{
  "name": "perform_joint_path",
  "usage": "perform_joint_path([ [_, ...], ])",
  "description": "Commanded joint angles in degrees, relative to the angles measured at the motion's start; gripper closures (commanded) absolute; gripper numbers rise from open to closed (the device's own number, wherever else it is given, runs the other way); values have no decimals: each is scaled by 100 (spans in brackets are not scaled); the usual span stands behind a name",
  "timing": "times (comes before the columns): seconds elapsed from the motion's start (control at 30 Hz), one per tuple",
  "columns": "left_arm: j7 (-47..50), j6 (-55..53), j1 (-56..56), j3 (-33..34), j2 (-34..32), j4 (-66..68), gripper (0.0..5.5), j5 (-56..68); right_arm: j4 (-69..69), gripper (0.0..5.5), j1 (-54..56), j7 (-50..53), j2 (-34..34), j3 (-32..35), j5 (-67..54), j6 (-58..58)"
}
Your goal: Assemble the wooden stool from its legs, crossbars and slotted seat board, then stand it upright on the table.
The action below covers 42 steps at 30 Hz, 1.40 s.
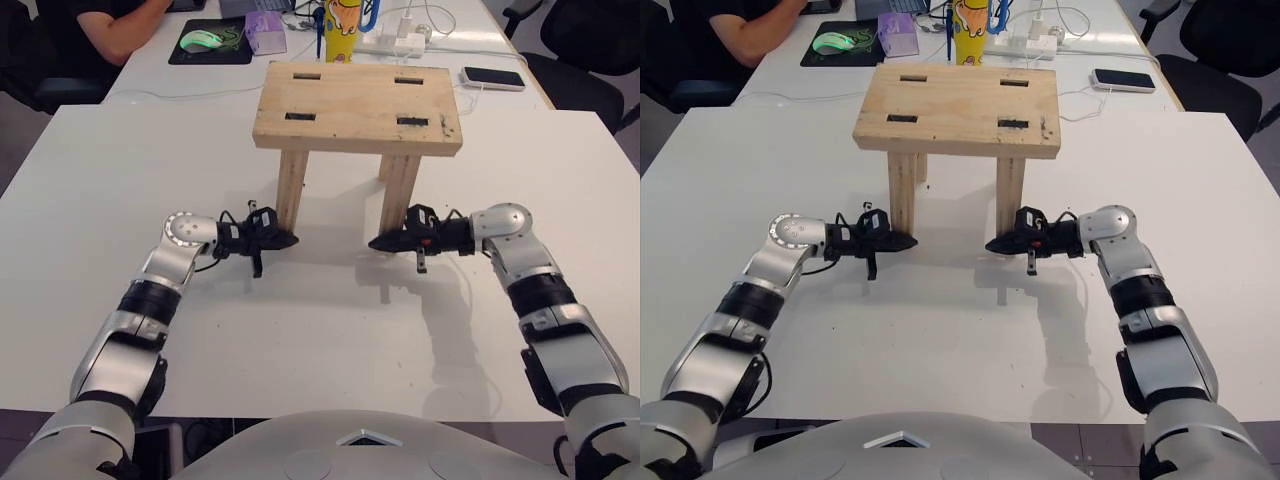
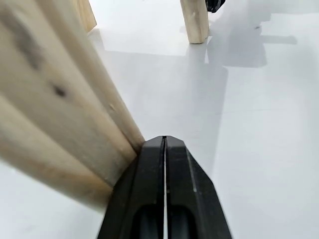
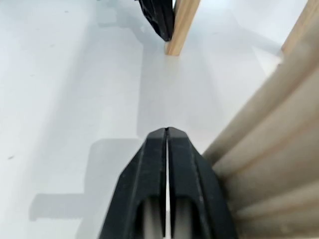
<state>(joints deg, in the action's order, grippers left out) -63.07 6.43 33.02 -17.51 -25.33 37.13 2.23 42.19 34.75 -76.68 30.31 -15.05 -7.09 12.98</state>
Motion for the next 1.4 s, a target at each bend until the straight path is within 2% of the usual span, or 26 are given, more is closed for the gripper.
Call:
perform_joint_path([
  [0.03, 301, 432, 1254, 100, 375, 1678, 547, -315, 1333, 550, 983, 471, -299, -119, 634, 670],
  [0.27, 929, 691, 2640, 168, 599, 3525, 547, -885, 3049, 550, 2407, 2036, -679, -638, 2095, 1267],
  [0.43, 1266, 612, 2975, 254, 692, 3898, 547, -1144, 3435, 550, 2940, 3262, -753, -1011, 3012, 1246],
  [0.57, 1429, 590, 2988, 321, 703, 3973, 547, -1304, 3535, 550, 3104, 3720, -860, -1139, 3414, 1292],
  [0.7, 1378, 731, 2800, 502, 584, 3928, 547, -1274, 3522, 550, 2995, 3209, -1068, -570, 2893, 1357],
  [0.83, 853, 1179, 2178, 993, 400, 3548, 547, -802, 3269, 550, 2416, 1886, -1234, 306, 1833, 1449],
  [0.9, 685, 1453, 1365, 1503, 418, 2511, 547, -87, 2796, 550, 1744, 1236, -1362, 855, 992, 1268],
  [0.97, 1493, 1452, 80, 2178, 743, 253, 547, 748, 1712, 550, 786, 1012, -1515, 1442, 0, 499],
  [1.03, 2441, 1047, -1285, 2492, 1143, -1911, 547, 976, -44, 550, -445, 1527, -1654, 1836, -816, -572],
  [1.13, 3587, 411, -2771, 2561, 1747, -3686, 547, 734, -2845, 550, -2276, 3071, -2201, 2152, -1655, -1724],
  [1.23, 4440, -32, -3202, 2486, 2281, -4239, 547, 326, -4220, 550, -3089, 4569, -2942, 2189, -1780, -2317],
  [1.3, 4867, 9, -3064, 2495, 2466, -4167, 547, 30, -4588, 550, -3309, 5260, -3211, 2145, -1237, -2577],
  [1.33, 5163, 161, -2968, 2539, 2519, -4110, 547, -274, -4686, 550, -3334, 5708, -3315, 2219, -733, -2665],
  [1.4, 5678, 211, -2815, 2584, 2542, -4025, 547, -770, -4731, 550, -3336, 5761, -3143, 2157, -423, -2746],
])
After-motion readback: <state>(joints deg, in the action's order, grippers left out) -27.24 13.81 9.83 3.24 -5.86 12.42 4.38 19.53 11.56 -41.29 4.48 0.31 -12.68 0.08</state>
